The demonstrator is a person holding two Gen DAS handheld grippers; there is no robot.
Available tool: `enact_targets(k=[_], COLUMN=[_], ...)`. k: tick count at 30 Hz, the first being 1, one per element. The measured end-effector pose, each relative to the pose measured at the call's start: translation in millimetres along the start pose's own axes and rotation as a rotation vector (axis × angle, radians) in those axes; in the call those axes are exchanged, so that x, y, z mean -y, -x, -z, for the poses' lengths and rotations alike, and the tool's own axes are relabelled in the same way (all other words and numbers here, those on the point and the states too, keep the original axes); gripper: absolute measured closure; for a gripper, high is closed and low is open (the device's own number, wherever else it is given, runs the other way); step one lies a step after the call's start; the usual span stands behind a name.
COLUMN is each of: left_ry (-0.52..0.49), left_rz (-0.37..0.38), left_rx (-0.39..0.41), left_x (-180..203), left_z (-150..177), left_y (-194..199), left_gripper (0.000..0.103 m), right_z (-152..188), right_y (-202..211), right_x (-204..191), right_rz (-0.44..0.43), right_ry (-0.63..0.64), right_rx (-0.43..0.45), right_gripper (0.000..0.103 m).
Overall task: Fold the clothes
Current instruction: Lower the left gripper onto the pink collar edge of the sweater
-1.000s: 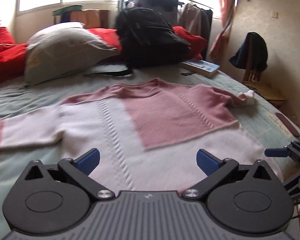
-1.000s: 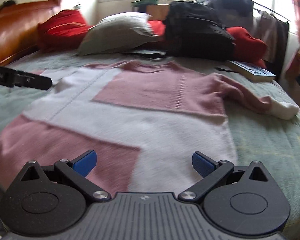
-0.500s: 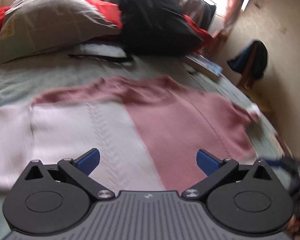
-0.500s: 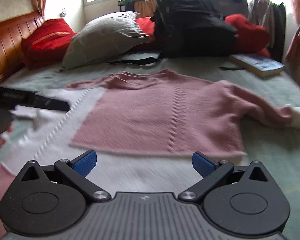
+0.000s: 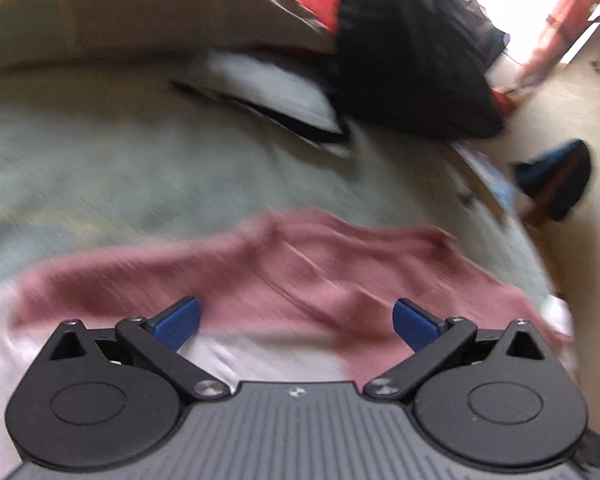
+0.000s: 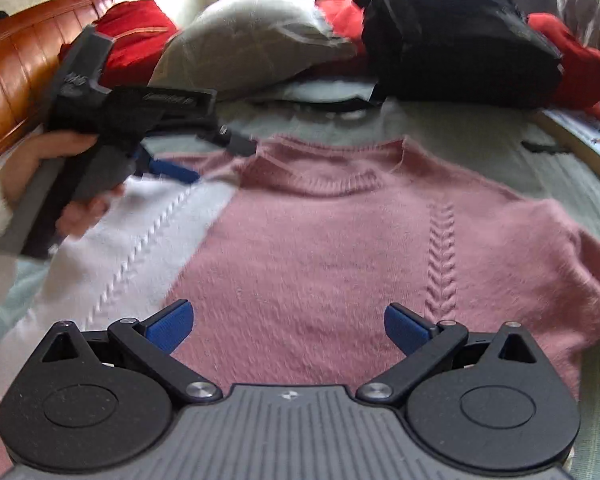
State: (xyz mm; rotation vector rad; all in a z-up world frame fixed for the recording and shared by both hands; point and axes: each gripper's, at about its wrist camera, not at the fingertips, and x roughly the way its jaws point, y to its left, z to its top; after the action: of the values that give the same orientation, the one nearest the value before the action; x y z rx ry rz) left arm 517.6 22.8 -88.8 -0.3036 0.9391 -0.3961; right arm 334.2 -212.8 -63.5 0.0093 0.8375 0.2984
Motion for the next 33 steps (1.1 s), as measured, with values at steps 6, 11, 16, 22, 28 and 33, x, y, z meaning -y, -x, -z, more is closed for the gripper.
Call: enact_targets(k=[6, 11, 16, 22, 28, 33], left_ry=[0.053, 0.007, 0.019, 0.025, 0.066, 0.024], left_rz=[-0.191, -0.271, 0.026, 0.047, 0.013, 0.006], left_rx=[0.111, 0.127, -0.014, -0.057, 0.021, 0.028], left_x=[-12, 6, 37, 46, 36, 56], left_z=[-8, -15, -3, 3, -22, -22], left_y=[3, 17, 9, -34, -45, -23], left_gripper=[0.001, 0.003, 0.001, 0.001, 0.001, 0.001], right_z=[-1, 0, -2, -3, -1, 1], right_y=[6, 13, 12, 10, 7, 13], right_x=[20, 16, 17, 20, 19, 14], right_rz=[-0.045, -0.054, -0.058, -0.057, -0.046, -0.02], right_ry=[-0.092, -0.075, -0.084, -0.098, -0.085, -0.033], right_rx=[0.003, 0.024, 0.029, 0.027, 0.009, -0.014], right_gripper=[0.0, 0.0, 0.0, 0.0, 0.0, 0.0])
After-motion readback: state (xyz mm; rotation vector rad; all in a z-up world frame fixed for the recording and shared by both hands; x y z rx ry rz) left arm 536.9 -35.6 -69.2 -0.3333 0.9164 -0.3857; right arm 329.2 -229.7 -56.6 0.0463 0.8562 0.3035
